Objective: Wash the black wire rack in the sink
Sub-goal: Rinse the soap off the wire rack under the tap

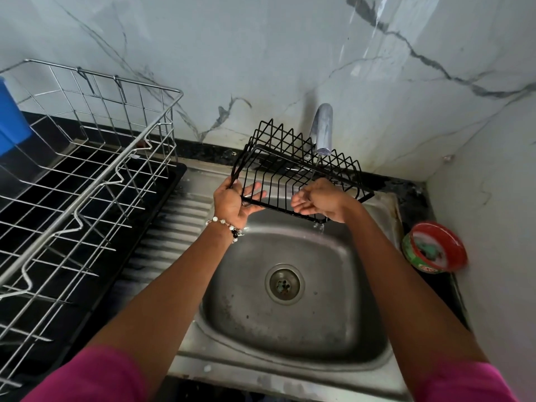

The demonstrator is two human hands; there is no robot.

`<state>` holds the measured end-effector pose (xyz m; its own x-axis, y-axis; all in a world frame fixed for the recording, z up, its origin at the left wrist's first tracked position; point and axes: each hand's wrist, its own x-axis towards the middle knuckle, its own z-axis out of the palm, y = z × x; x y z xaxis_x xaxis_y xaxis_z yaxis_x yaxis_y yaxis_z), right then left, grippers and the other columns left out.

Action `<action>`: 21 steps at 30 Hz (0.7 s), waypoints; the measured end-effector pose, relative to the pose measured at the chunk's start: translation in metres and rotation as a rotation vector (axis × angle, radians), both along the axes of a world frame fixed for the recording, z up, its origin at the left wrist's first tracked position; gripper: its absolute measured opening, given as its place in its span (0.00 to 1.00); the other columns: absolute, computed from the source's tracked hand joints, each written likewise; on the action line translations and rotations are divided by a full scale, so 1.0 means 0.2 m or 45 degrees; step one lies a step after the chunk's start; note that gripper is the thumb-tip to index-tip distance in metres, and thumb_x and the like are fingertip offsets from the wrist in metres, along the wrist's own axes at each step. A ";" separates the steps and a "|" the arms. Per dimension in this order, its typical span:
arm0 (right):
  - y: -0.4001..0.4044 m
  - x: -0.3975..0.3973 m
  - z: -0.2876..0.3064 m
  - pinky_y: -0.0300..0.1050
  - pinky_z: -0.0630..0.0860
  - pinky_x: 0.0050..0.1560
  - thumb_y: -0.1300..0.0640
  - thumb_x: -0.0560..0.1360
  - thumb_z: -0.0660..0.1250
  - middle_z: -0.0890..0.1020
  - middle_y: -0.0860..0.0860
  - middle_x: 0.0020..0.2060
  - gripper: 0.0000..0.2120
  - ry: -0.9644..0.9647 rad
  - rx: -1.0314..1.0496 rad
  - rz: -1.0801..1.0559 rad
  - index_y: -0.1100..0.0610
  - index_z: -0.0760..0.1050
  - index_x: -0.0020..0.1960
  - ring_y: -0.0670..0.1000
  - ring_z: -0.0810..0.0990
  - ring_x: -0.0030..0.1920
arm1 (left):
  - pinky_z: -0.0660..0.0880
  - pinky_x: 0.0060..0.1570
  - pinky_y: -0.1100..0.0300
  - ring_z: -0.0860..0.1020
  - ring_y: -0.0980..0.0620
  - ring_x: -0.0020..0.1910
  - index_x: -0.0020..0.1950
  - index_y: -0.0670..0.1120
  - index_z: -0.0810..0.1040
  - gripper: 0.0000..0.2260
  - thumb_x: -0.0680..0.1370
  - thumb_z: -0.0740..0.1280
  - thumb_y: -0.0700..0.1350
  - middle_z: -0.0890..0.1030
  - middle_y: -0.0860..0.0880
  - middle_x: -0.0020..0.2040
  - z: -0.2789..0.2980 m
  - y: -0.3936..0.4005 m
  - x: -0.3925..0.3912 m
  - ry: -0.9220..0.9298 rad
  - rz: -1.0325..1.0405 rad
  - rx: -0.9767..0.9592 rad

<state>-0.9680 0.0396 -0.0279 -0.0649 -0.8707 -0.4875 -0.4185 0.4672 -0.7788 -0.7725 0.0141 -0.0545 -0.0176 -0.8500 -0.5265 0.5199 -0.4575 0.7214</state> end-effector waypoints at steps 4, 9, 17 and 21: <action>0.00 -0.03 -0.01 0.50 0.80 0.53 0.67 0.80 0.56 0.80 0.67 0.51 0.12 0.131 -0.018 0.008 0.74 0.74 0.55 0.60 0.82 0.51 | 0.72 0.55 0.28 0.84 0.41 0.41 0.46 0.47 0.74 0.15 0.83 0.50 0.36 0.82 0.39 0.44 0.01 0.00 0.01 -0.013 -0.030 -0.023; 0.02 -0.11 -0.02 0.41 0.73 0.37 0.69 0.78 0.55 0.76 0.55 0.33 0.15 0.208 0.026 0.078 0.62 0.75 0.36 0.52 0.75 0.35 | 0.76 0.51 0.32 0.82 0.33 0.52 0.63 0.46 0.73 0.12 0.85 0.54 0.39 0.82 0.34 0.53 0.08 0.00 0.03 -0.157 -0.028 -0.082; 0.06 -0.06 -0.05 0.53 0.75 0.59 0.70 0.80 0.52 0.77 0.60 0.45 0.12 -0.222 -0.116 -0.155 0.73 0.73 0.54 0.56 0.77 0.48 | 0.78 0.48 0.35 0.80 0.46 0.51 0.73 0.54 0.71 0.20 0.84 0.56 0.37 0.78 0.42 0.54 0.14 -0.02 0.04 -0.296 0.011 -0.252; 0.01 0.07 -0.05 0.50 0.77 0.59 0.67 0.81 0.55 0.81 0.60 0.54 0.12 -0.573 -0.177 -0.166 0.66 0.76 0.56 0.56 0.81 0.55 | 0.80 0.48 0.35 0.81 0.50 0.47 0.71 0.56 0.74 0.20 0.83 0.59 0.37 0.81 0.47 0.52 0.15 -0.04 0.07 -0.441 0.098 -0.328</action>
<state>-0.9544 0.0422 -0.0386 0.0131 -0.9283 -0.3717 0.0294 0.3719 -0.9278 -0.7590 0.0062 -0.0246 0.1912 -0.9463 -0.2608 0.2526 -0.2093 0.9447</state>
